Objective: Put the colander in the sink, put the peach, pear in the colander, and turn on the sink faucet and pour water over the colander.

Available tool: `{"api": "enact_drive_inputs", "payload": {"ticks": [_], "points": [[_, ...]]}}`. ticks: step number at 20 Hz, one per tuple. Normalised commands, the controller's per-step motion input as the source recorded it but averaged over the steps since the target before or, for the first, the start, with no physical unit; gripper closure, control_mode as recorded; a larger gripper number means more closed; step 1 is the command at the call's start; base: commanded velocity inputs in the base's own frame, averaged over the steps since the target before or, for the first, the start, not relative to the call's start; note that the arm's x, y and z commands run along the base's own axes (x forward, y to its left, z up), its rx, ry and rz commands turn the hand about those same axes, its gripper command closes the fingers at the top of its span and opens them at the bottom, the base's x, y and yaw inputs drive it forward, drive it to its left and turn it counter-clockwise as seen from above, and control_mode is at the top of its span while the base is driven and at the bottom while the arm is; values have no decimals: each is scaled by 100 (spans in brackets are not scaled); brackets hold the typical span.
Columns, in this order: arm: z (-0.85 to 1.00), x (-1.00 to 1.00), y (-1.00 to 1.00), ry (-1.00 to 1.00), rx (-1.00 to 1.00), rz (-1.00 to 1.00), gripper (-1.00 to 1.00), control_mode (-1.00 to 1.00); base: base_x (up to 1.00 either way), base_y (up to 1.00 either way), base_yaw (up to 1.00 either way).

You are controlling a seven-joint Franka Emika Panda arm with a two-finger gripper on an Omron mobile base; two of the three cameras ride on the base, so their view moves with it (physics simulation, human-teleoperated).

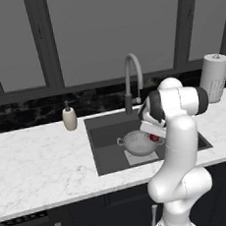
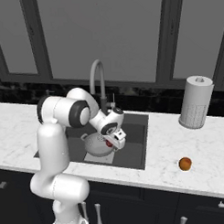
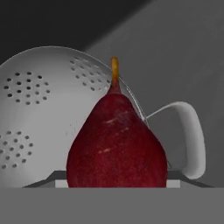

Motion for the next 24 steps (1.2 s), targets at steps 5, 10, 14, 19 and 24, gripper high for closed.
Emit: {"api": "enact_drive_inputs", "payload": {"ticks": [5,10,14,19,24], "points": [[-24,8,12,0,0,0,100,-100,0,0,0],[-23,5,11,0,0,0,100,-100,0,0,0],[-2,0,11,0,0,0,100,-100,0,0,0],[0,0,16,0,0,0,-100,-100,0,0,0],[0,0,7,0,0,0,-100,-100,0,0,0]]}}
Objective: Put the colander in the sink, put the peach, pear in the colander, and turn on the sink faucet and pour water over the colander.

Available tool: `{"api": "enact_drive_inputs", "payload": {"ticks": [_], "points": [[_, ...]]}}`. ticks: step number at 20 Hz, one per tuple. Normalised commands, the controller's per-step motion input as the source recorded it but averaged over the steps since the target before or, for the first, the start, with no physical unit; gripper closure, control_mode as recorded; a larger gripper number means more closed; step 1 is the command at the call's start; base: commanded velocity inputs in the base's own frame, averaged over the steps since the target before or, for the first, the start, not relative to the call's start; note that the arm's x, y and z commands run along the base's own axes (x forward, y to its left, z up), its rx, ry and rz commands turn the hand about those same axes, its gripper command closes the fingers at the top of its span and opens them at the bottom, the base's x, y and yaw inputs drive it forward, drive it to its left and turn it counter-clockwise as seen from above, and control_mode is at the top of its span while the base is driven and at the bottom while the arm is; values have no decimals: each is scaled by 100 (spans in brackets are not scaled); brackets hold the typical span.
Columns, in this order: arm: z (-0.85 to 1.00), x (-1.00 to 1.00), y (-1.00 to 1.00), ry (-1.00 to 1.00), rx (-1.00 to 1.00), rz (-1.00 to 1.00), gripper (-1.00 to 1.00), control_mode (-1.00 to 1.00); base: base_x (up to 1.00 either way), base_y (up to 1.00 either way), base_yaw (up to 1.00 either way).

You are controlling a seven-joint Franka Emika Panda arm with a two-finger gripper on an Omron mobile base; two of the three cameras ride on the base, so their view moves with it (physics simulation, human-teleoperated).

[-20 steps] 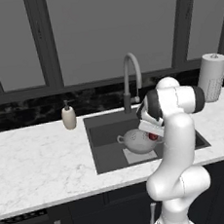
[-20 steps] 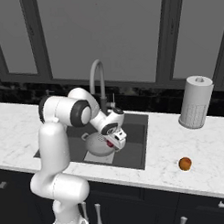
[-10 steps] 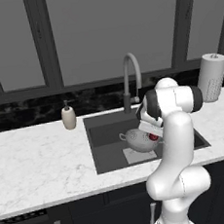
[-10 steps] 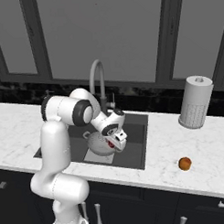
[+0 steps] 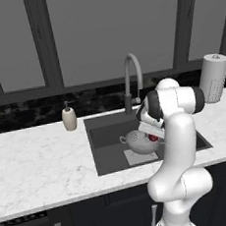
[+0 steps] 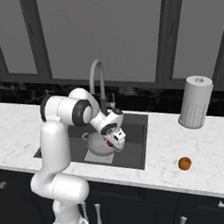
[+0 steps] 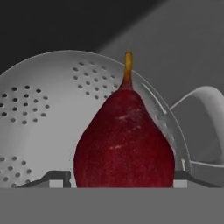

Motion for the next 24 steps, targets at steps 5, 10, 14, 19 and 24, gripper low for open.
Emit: {"api": "enact_drive_inputs", "payload": {"ticks": [5,10,14,19,24], "points": [[0,0,0,0,0,0,-100,-100,0,0,0],[12,-8,0,-10,-1,0,-100,-100,0,0,0],[54,-17,0,-16,-7,0,-100,-100,0,0,0],[62,-32,-13,-12,-9,0,-100,-100,0,0,0],[65,-49,-33,-10,-6,0,-100,-100,0,0,0]]}}
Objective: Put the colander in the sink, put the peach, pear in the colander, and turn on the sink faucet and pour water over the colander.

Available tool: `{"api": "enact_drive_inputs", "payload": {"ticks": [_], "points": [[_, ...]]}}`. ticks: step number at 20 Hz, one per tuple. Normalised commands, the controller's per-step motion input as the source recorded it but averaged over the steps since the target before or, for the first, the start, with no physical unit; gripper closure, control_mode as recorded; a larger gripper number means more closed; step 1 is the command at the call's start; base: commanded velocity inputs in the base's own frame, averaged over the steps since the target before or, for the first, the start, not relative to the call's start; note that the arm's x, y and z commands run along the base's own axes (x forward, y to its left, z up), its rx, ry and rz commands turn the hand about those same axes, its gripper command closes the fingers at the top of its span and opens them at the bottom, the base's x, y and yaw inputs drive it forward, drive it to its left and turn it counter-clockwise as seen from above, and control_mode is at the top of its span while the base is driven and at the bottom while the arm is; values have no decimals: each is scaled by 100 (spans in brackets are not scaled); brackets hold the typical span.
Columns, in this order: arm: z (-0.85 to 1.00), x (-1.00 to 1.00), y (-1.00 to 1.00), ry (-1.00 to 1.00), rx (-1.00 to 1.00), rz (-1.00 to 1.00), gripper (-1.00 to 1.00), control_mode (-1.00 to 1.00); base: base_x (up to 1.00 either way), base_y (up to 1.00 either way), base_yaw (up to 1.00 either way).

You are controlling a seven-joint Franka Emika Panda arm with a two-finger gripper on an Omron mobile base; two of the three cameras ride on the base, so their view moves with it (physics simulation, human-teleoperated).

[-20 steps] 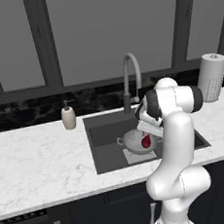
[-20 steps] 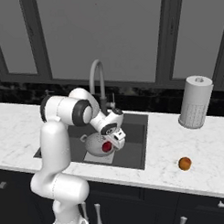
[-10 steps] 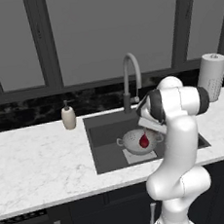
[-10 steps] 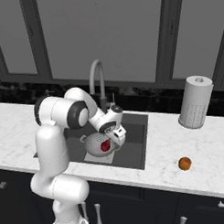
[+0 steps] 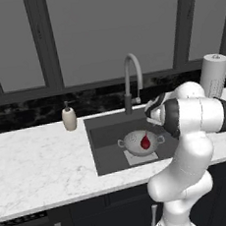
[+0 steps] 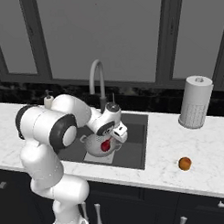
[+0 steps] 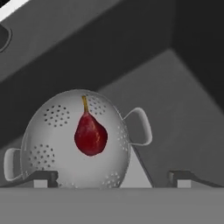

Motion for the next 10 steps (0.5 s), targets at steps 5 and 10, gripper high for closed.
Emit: {"api": "enact_drive_inputs", "payload": {"ticks": [5,10], "points": [[80,-34,-27,-5,-3,-1,-100,-100,0,0,0],[82,-34,-27,-1,-11,0,-100,-100,0,0,0]]}}
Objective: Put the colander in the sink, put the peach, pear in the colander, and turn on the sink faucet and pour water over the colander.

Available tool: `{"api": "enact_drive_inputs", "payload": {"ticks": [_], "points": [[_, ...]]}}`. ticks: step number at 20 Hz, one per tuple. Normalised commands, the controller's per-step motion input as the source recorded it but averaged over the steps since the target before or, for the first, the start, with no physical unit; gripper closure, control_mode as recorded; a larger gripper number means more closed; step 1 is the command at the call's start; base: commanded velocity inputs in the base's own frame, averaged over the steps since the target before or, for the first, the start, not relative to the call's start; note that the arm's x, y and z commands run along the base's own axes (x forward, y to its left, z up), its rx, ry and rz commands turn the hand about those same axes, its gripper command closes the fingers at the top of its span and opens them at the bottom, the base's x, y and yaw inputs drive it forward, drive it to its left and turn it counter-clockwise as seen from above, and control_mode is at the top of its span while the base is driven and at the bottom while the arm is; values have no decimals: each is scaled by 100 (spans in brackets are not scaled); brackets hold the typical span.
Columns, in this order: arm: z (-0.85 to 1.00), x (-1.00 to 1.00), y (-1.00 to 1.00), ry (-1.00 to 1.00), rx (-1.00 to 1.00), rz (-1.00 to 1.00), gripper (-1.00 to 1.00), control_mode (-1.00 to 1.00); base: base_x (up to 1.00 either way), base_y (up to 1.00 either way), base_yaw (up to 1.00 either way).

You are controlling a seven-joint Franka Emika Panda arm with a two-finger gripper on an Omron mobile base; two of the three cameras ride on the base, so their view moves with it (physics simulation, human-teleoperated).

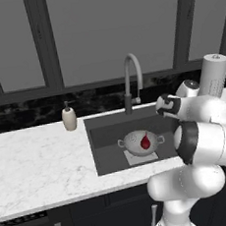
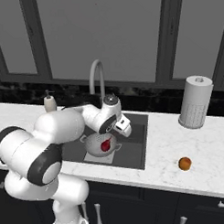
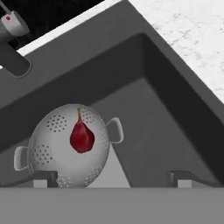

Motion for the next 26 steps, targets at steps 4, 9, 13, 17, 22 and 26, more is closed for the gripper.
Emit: {"api": "enact_drive_inputs", "payload": {"ticks": [4,9,13,17,22,26], "points": [[62,-55,-38,0,-15,0,-100,-100,0,0,0],[46,-62,-60,3,-10,-6,-100,-100,0,0,0],[29,-60,-86,9,-1,-9,-100,-100,0,0,0],[12,-43,-90,9,0,-9,-100,-100,0,0,0],[0,-14,-84,4,0,-7,-100,-100,0,0,0],[0,-2,-79,3,2,-1,-100,-100,0,0,0]]}}
